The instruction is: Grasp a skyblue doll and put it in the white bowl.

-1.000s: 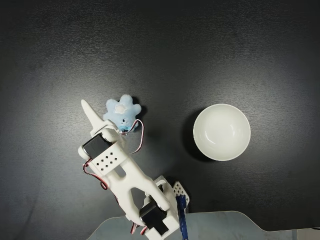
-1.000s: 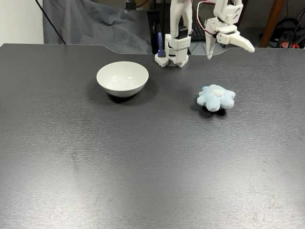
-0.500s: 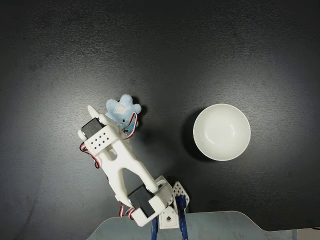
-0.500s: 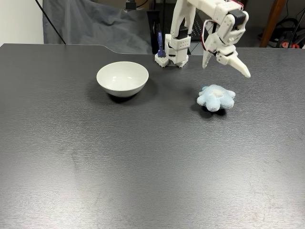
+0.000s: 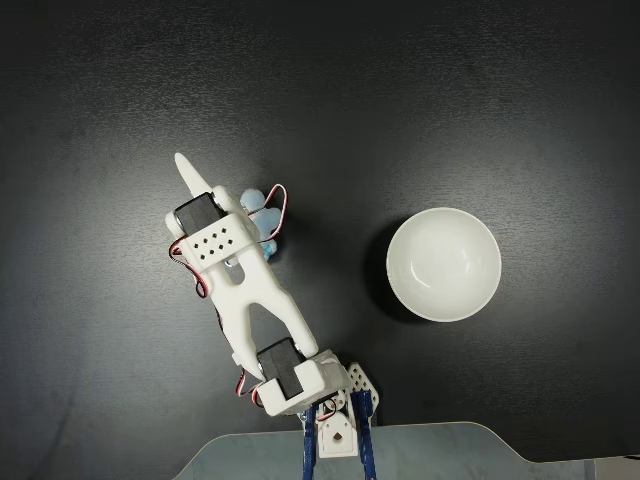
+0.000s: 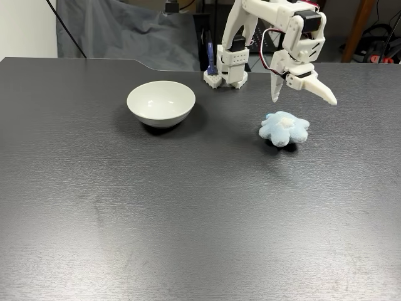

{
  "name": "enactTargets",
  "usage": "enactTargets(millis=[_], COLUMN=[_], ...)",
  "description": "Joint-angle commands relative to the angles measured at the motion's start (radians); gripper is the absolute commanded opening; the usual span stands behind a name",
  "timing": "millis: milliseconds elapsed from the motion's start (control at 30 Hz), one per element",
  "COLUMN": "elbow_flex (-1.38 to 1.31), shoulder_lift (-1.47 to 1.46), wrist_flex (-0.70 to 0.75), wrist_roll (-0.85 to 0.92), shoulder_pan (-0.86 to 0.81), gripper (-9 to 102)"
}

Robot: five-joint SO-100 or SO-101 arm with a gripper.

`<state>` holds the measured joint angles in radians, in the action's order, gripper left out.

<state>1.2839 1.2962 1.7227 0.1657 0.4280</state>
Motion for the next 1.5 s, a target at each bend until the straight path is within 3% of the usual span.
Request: enactTargets(millis=[0, 1100, 1267, 1467], elbow_flex=[-0.074, -0.069, -0.069, -0.083], shoulder_lift=[-0.011, -0.268, -0.27, -0.259], wrist_flex=[0.049, 0.048, 0.048, 0.046], wrist_roll=[0.012, 0.014, 0.009, 0.012], shoulder_pan=[-0.015, -0.075, -0.075, -0.074], gripper=[99, 98, 85, 57])
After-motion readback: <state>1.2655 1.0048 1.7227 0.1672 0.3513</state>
